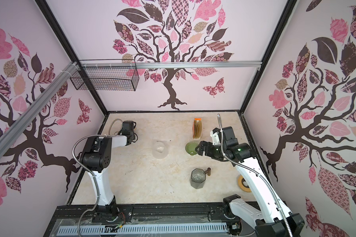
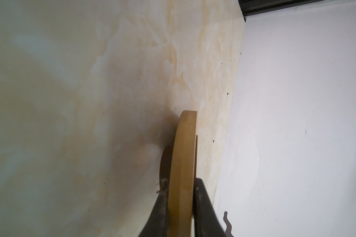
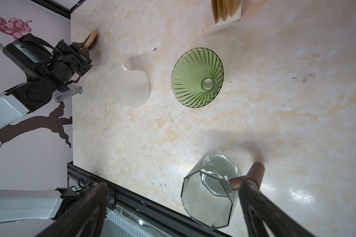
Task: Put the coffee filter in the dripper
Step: 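Lift the bamboo ring holder off the table with the left gripper, then carry the ring holder toward the pitcher while the right gripper draws back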
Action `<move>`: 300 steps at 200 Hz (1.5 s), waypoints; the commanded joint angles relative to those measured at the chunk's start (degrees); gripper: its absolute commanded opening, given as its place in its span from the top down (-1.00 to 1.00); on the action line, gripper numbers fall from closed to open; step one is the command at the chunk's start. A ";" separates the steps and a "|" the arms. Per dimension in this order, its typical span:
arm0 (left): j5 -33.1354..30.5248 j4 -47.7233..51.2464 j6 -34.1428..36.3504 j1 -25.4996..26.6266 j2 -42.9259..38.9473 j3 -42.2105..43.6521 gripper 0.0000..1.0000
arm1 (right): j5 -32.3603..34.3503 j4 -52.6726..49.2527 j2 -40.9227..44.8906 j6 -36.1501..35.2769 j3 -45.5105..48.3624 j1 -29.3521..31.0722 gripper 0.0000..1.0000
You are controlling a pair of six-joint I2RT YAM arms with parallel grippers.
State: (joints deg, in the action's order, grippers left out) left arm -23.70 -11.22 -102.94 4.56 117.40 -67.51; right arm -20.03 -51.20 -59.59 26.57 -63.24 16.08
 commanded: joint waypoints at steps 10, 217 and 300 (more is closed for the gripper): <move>2.10 2.35 1.97 -1.03 -0.50 -0.48 0.91 | 0.01 0.39 0.00 -1.21 -0.83 0.45 -1.00; 21.68 -1.09 15.38 -1.07 -12.01 4.54 1.00 | -1.19 1.57 1.56 -1.52 -2.06 0.47 -1.00; 36.18 3.36 23.54 -0.19 -22.74 6.79 1.00 | -3.39 1.00 2.60 -0.21 -3.43 0.45 -1.00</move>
State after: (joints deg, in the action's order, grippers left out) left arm 5.72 -8.16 -83.37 4.16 97.45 -62.70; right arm -23.05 -49.47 -58.04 25.96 -63.37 16.08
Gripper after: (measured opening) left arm 0.144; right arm 0.999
